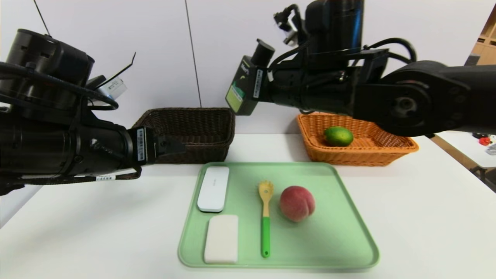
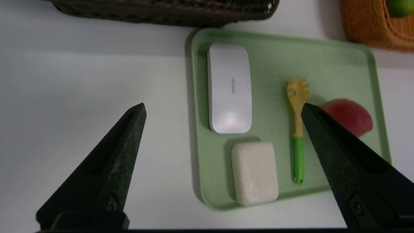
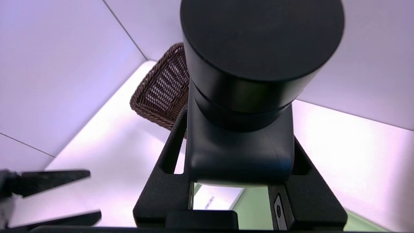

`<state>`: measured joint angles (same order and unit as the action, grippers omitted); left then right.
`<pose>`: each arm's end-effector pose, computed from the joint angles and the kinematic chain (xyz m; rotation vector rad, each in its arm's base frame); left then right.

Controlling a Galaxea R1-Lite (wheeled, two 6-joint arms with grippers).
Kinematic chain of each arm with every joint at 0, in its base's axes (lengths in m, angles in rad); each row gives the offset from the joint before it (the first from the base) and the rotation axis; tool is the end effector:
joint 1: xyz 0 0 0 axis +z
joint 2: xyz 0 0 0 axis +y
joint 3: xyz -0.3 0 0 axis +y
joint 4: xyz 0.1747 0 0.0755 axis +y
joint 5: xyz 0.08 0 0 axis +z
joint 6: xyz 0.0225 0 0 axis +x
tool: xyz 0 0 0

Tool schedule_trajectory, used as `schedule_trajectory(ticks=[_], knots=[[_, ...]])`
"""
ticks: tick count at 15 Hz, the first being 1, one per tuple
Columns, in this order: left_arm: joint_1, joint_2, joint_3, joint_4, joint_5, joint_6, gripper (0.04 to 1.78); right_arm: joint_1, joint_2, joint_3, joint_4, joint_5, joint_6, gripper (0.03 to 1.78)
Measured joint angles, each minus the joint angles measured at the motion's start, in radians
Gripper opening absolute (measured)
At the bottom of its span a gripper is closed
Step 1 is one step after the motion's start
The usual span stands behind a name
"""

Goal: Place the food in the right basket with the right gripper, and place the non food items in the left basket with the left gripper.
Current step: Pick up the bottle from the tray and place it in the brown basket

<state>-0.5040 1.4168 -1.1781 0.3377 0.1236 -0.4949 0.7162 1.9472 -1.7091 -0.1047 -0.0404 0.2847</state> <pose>0.2004 -0.1074 0.2727 -0.2976 0.6268 -0.2240 0.3019 0.2615 0.2975 0.2232 0.2213 0.6514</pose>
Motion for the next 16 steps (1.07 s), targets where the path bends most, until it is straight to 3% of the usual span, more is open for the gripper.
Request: schedule_trajectory(ticks=[5, 7, 9, 13, 16], knots=[[-0.043, 0.021, 0.031, -0.182, 0.104, -0.077, 1.69, 0.01, 0.209, -0.187, -0.101, -0.059, -0.016, 0.61], [-0.049, 0.023, 0.059, -0.229, 0.135, -0.06, 1.69, 0.011, 0.26, -0.224, -0.11, -0.063, -0.016, 0.61], [-0.052, 0.022, 0.069, -0.254, 0.135, -0.046, 1.69, 0.01, 0.297, -0.234, -0.13, -0.065, -0.015, 0.61], [-0.072, 0.018, 0.058, -0.257, 0.133, -0.009, 1.69, 0.003, 0.368, -0.238, -0.297, -0.095, -0.015, 0.61], [-0.079, 0.005, 0.015, -0.254, 0.099, -0.014, 1.69, 0.011, 0.399, -0.239, -0.302, -0.096, -0.015, 0.61]])
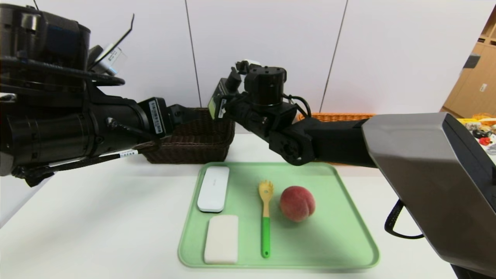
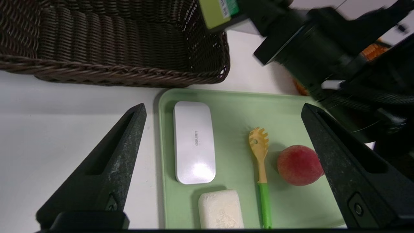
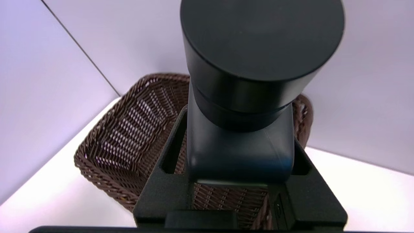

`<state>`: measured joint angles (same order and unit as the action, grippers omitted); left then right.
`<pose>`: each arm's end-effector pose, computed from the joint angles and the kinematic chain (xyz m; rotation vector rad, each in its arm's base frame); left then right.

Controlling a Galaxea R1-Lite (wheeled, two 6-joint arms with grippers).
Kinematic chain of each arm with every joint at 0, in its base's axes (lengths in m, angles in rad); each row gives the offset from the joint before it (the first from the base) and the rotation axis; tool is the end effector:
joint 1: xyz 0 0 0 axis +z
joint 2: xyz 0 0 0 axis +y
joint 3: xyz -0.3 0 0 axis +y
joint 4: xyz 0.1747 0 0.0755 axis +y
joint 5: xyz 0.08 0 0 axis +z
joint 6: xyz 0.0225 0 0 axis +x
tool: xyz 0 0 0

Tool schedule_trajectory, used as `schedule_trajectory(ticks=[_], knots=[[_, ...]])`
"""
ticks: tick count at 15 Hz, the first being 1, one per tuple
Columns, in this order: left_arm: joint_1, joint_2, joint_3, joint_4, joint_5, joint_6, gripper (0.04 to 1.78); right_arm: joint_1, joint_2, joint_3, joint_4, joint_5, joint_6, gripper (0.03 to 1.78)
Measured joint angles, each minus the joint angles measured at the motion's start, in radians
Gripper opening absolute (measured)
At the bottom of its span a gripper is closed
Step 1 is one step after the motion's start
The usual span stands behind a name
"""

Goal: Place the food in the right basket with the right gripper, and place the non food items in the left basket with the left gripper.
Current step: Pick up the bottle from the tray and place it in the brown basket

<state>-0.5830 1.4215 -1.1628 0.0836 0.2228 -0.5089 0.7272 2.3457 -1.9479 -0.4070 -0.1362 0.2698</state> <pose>0.2028 -0.1278 0.2907 -0.3643 0.3981 -0.2668 0.3774 0.3318 0.2172 0.2658 0.0713 0.5886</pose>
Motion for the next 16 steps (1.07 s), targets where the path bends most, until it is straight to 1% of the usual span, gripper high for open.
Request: schedule_trajectory(ticks=[2, 7, 8, 10, 12, 16], knots=[[-0.004, -0.008, -0.013, 0.023, -0.003, 0.0, 1.69, 0.005, 0.016, 0.0, -0.002, -0.001, 0.001, 0.61], [-0.007, -0.024, -0.056, 0.157, -0.003, -0.002, 1.69, 0.024, 0.037, 0.0, -0.002, -0.002, 0.001, 0.61], [-0.007, -0.025, -0.059, 0.159, -0.004, -0.002, 1.69, 0.026, 0.041, 0.0, -0.002, -0.002, 0.0, 0.67], [-0.007, -0.027, -0.059, 0.161, -0.003, -0.001, 1.69, 0.03, 0.046, -0.001, -0.005, -0.002, 0.0, 0.91], [-0.009, -0.028, -0.057, 0.162, -0.004, 0.0, 1.69, 0.03, 0.049, -0.001, -0.004, -0.001, 0.0, 1.09], [-0.023, -0.028, -0.054, 0.163, -0.004, -0.001, 1.69, 0.029, 0.02, -0.008, -0.007, -0.001, -0.003, 1.34]])
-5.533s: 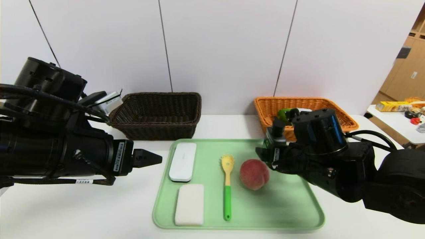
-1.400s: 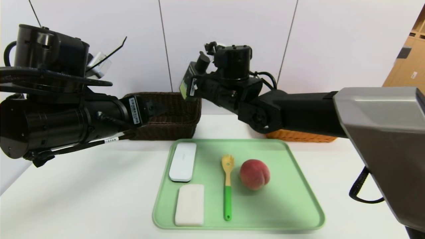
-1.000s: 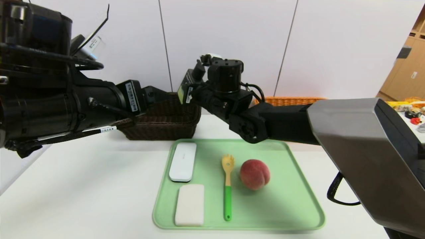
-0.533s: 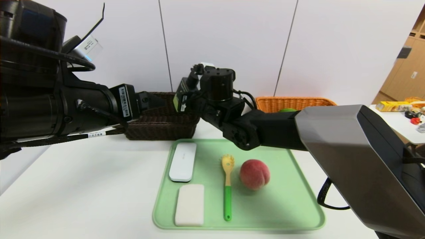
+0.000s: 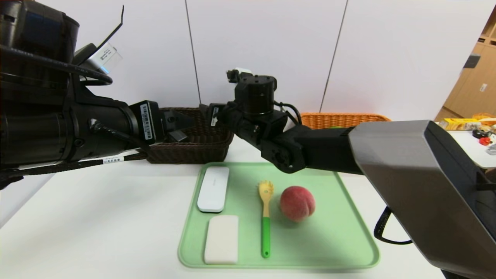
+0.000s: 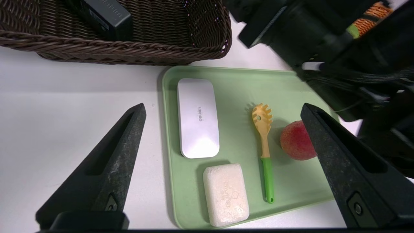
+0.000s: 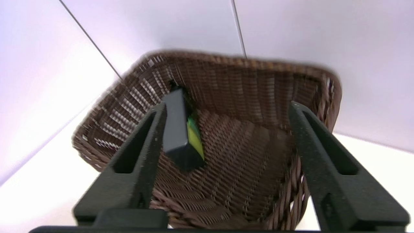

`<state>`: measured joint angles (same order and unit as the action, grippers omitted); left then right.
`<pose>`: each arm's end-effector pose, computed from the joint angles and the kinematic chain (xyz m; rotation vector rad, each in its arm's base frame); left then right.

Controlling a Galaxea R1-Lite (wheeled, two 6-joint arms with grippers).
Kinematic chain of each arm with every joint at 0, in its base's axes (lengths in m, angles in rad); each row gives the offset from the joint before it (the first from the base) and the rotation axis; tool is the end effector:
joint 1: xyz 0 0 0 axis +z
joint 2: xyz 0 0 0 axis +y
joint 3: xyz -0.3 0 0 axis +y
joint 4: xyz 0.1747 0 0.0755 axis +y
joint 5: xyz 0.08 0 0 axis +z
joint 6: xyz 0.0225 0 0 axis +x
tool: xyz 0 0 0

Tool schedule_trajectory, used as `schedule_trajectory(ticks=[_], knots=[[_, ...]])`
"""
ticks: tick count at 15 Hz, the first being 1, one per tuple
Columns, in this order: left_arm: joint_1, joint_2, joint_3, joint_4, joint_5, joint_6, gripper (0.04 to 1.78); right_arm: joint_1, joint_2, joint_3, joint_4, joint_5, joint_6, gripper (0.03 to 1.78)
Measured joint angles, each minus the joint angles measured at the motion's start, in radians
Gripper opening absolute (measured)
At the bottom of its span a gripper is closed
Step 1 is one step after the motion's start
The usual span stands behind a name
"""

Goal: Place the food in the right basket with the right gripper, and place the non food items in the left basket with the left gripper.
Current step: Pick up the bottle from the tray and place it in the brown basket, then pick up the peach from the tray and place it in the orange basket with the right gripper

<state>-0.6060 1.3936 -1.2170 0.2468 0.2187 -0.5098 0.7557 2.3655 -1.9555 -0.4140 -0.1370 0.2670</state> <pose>0.1880 -0.1243 0.2970 -0.3263 0.4755 -0.2716 0.3709 0.3453 0.2102 0.2602 0.0789 0.6155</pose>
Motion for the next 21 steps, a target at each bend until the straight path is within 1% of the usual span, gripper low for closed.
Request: schedule_trajectory(ticks=[2, 3, 5, 6, 8, 10, 11, 13, 14, 15, 16, 18, 21], knots=[[-0.003, 0.001, 0.0, 0.0, 0.0, 0.002, 1.69, -0.003, -0.057, -0.001, 0.019, -0.005, -0.009, 1.42], [-0.003, 0.003, 0.001, 0.002, 0.001, 0.004, 1.69, -0.008, -0.099, -0.001, 0.047, -0.016, -0.02, 1.46], [-0.009, 0.012, 0.001, 0.002, 0.0, 0.007, 1.69, -0.017, -0.194, 0.0, 0.179, -0.046, -0.027, 1.51], [-0.016, 0.018, 0.001, 0.002, 0.001, 0.006, 1.69, -0.023, -0.246, 0.001, 0.297, -0.054, -0.022, 1.54], [-0.038, 0.031, 0.001, 0.0, 0.002, 0.003, 1.69, -0.037, -0.334, 0.004, 0.574, -0.062, 0.012, 1.58], [-0.057, 0.047, 0.001, 0.0, 0.002, 0.001, 1.69, -0.055, -0.412, 0.005, 0.899, -0.06, 0.075, 1.61], [-0.064, 0.053, 0.002, 0.0, 0.002, 0.001, 1.69, -0.063, -0.437, 0.005, 1.032, -0.057, 0.097, 1.62], [-0.074, 0.063, 0.004, 0.0, 0.003, 0.0, 1.69, -0.075, -0.469, 0.006, 1.304, -0.041, 0.151, 1.64], [-0.076, 0.066, 0.005, 0.0, 0.002, -0.001, 1.69, -0.079, -0.471, 0.006, 1.39, -0.016, 0.182, 1.65], [-0.077, 0.068, 0.007, 0.0, 0.002, -0.001, 1.69, -0.081, -0.466, 0.006, 1.462, 0.011, 0.213, 1.66], [-0.078, 0.069, 0.01, 0.0, 0.002, -0.001, 1.69, -0.082, -0.457, 0.008, 1.496, 0.019, 0.229, 1.66], [-0.078, 0.07, 0.019, 0.0, 0.002, -0.001, 1.69, -0.083, -0.433, 0.01, 1.509, 0.023, 0.25, 1.67], [-0.079, 0.07, 0.036, -0.001, 0.002, -0.002, 1.69, -0.083, -0.396, 0.01, 1.511, 0.023, 0.254, 1.69]])
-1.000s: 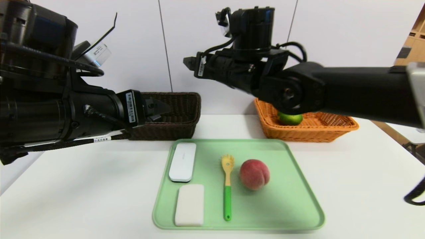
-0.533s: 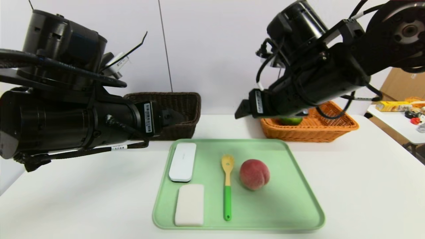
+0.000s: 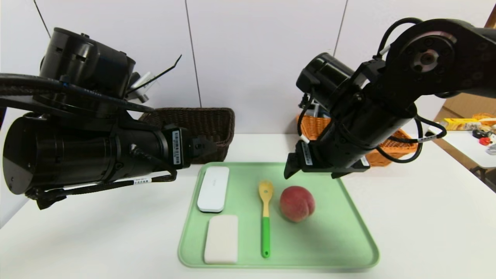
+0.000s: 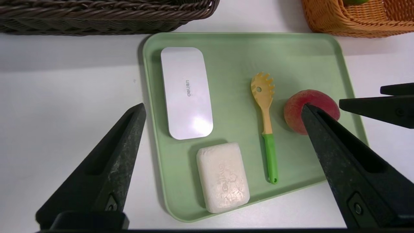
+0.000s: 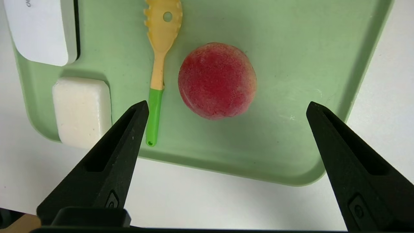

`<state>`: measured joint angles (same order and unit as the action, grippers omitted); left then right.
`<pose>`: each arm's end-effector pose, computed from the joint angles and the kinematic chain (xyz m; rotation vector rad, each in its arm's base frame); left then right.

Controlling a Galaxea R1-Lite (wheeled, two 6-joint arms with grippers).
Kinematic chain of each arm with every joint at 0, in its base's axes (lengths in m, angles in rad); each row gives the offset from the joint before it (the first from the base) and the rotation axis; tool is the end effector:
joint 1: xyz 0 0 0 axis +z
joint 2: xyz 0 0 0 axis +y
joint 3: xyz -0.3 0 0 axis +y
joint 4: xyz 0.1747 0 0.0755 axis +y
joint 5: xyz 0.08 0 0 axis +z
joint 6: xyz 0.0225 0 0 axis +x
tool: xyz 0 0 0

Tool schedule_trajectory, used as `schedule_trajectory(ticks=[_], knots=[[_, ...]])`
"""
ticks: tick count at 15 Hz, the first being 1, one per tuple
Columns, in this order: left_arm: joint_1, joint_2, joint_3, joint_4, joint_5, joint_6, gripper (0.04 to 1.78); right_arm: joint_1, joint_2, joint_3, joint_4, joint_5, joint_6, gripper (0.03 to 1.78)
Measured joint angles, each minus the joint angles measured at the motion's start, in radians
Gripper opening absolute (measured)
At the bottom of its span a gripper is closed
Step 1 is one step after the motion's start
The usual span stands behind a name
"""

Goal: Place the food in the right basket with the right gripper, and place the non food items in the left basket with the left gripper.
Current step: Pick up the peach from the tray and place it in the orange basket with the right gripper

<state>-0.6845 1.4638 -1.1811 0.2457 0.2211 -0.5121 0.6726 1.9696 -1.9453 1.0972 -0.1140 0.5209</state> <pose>0.1928 -0.1510 0.2707 -0.2603 0.5787 -0.3165 0.2655 0.2082 0.2555 0.0268 1.1309 0.2096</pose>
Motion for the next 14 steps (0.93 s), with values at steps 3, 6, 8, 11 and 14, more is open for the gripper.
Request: schedule_trajectory(ticks=[3, 6, 8, 11, 14], knots=[[0.0, 0.0, 0.009, 0.0, 0.0, 0.0, 1.69, 0.002, 0.036, 0.007, 0.002, 0.0, 0.001, 1.69], [0.0, 0.0, 0.014, 0.0, 0.0, -0.001, 1.69, 0.008, 0.07, 0.023, 0.003, -0.002, 0.007, 1.69], [0.0, 0.001, 0.019, -0.001, 0.0, -0.002, 1.69, 0.01, 0.097, 0.027, 0.003, -0.004, 0.013, 1.69], [0.0, 0.002, 0.022, -0.003, 0.0, 0.0, 1.69, 0.014, 0.132, 0.027, 0.002, -0.005, 0.014, 1.69], [0.0, 0.007, 0.023, -0.005, 0.0, 0.0, 1.69, 0.015, 0.165, 0.028, 0.001, -0.007, 0.018, 1.69]])
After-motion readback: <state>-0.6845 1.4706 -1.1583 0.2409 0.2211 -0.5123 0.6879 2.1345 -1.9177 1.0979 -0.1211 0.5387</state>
